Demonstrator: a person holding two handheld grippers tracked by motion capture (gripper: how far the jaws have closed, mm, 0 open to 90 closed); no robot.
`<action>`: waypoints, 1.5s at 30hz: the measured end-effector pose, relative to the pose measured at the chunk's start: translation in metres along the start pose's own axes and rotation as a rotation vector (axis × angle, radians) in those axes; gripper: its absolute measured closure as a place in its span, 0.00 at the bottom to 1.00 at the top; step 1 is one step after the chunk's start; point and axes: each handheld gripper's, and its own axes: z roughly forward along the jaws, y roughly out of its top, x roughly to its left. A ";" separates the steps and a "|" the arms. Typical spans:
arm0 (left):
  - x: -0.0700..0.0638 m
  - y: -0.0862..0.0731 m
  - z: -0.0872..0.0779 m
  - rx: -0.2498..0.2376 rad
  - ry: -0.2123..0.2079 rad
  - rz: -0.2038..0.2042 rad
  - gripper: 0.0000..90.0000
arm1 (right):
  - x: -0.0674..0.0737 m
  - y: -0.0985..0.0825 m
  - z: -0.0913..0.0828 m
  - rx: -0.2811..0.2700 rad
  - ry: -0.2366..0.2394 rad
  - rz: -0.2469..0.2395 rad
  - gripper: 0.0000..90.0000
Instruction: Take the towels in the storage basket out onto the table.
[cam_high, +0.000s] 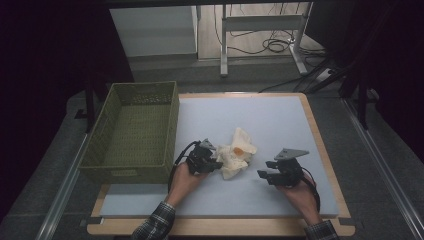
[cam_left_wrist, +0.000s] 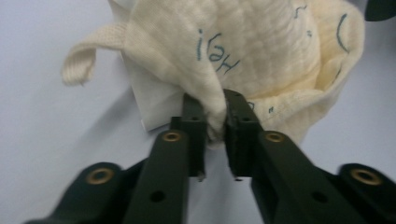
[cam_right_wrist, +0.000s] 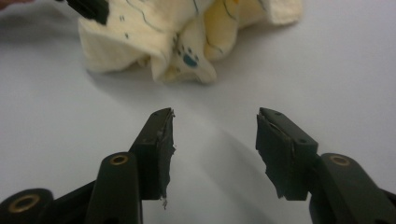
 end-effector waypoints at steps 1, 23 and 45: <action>0.000 -0.001 -0.001 0.001 0.006 -0.001 0.94 | 0.000 0.008 0.009 0.010 0.013 -0.004 0.55; -0.006 -0.019 -0.018 -0.033 0.088 -0.009 0.95 | -0.005 0.027 -0.022 0.000 -0.049 -0.036 0.97; -0.020 -0.018 -0.040 -0.067 0.143 -0.017 0.45 | -0.014 -0.020 -0.067 0.002 -0.067 0.011 0.74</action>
